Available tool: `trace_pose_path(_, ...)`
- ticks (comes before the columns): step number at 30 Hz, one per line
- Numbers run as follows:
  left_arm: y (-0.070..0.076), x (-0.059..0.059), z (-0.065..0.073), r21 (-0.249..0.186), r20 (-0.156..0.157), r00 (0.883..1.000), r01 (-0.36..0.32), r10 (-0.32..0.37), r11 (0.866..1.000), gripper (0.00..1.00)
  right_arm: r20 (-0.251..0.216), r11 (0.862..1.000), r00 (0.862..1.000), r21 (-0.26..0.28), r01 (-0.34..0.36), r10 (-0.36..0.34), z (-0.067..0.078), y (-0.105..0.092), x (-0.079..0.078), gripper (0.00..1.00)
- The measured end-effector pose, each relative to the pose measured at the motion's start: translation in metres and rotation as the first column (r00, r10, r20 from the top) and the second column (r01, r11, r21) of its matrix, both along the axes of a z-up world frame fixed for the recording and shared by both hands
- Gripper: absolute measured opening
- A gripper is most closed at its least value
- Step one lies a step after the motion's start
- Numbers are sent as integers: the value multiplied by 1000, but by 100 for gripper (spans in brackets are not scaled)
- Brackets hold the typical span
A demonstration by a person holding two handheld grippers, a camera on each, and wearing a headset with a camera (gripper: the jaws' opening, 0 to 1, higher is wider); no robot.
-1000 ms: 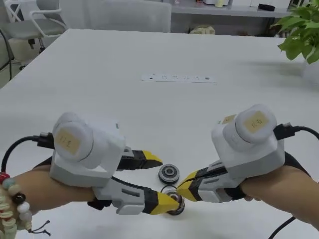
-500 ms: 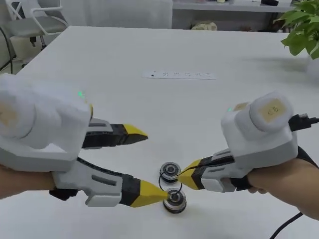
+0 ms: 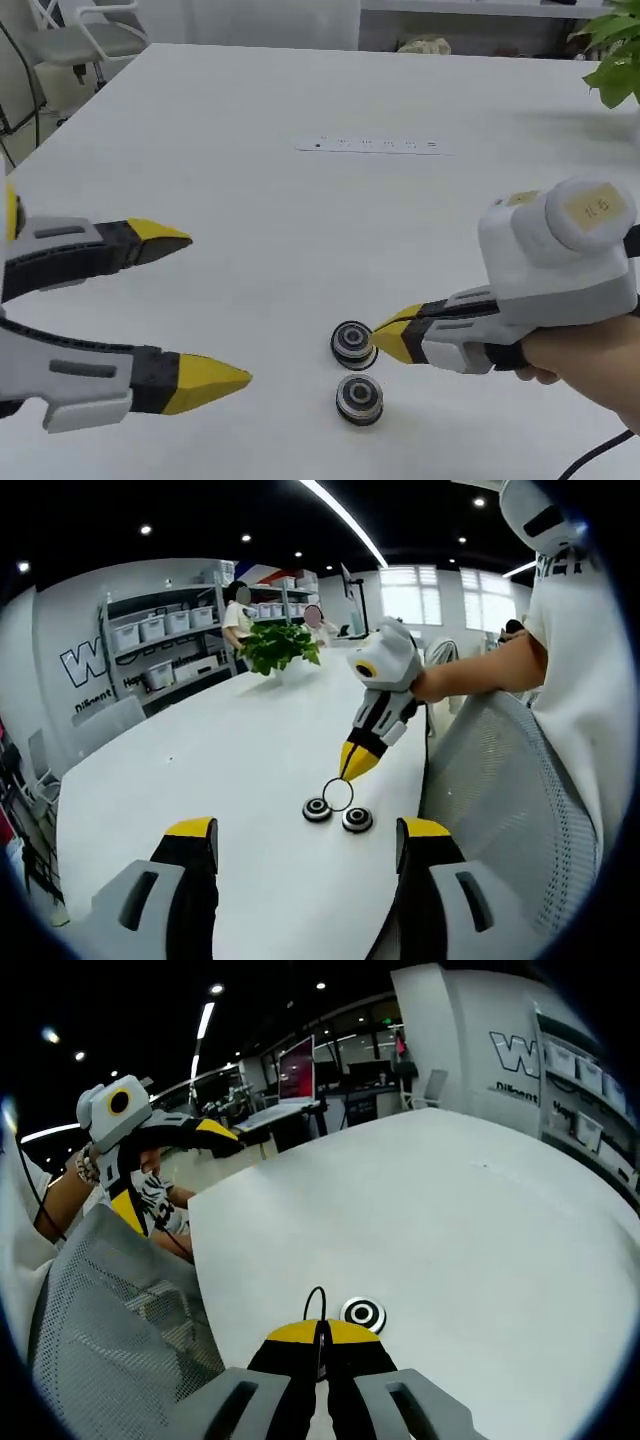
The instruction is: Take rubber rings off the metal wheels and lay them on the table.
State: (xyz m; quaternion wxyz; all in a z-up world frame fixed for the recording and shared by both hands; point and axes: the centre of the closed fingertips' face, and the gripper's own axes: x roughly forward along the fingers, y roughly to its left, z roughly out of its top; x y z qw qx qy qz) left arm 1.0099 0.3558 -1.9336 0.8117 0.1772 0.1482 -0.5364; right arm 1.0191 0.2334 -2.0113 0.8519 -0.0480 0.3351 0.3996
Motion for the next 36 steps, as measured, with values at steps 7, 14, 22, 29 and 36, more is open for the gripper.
trace_pose_path(7,20,-3,-19,-30,-72,993,-95,93,995,71,-9,998,999,53,44,-44,7,-3,5,0)
trace_pose_path(14,24,-8,-36,-68,-143,980,-152,141,986,71,-17,988,996,129,86,-85,17,-4,10,0)
trace_pose_path(22,21,-12,-54,-49,-185,969,-173,161,984,71,-11,966,991,225,131,-132,35,-5,13,0)
trace_pose_path(29,20,-17,-61,-30,-199,967,-168,159,985,71,1,929,987,340,148,-158,56,-1,16,0)
trace_pose_path(36,21,-16,-65,-17,-204,964,-179,172,984,73,-7,891,986,427,155,-168,70,2,16,0)
